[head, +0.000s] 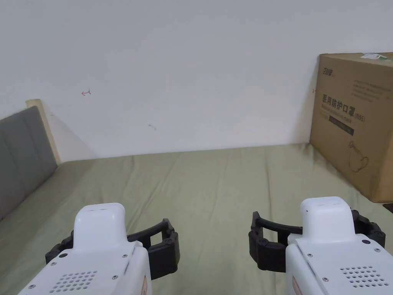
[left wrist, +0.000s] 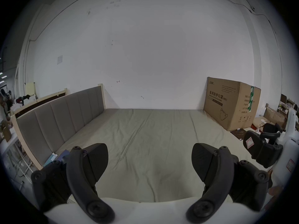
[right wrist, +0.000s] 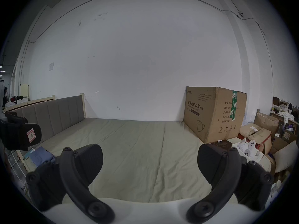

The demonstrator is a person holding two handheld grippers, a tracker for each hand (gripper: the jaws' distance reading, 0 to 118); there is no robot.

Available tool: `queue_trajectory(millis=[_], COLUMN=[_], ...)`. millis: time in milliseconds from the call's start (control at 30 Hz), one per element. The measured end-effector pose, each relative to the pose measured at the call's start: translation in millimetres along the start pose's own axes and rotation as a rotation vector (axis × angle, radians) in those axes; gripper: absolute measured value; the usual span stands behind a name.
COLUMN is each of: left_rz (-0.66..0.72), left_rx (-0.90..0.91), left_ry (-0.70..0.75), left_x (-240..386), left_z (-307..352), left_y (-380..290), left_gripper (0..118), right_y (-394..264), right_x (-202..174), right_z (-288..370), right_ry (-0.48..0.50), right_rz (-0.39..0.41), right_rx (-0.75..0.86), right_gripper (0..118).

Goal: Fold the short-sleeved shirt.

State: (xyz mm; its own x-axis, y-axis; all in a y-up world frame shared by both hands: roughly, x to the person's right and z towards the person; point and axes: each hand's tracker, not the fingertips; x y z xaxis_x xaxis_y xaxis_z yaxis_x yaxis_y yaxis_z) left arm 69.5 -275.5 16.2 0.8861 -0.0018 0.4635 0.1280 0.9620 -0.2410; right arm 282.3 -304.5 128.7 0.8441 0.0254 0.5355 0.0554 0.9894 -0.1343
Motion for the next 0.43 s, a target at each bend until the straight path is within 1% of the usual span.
queue_trajectory(millis=[267,367,433], left_rz=[-0.046,-0.036,-0.049], left_rx=[-0.001,-0.002,0.01], left_ry=[-0.007,-0.02,-0.003], left_x=[5.8,6.0,9.3], left_z=[1.7,0.9,2.2], left_y=[-3.3,-3.8,-5.0], left_gripper=[108,108,108], right_y=[-2.2,-2.3,-1.9], right_x=[1.9,2.1,2.0], right_z=[-2.6,-2.3,-2.0], right_ry=[0.003,0.004,0.001], right_rz=[-0.005,0.001,0.006], right_rx=[-0.017,-0.014,-0.014], right_gripper=[116,116,116])
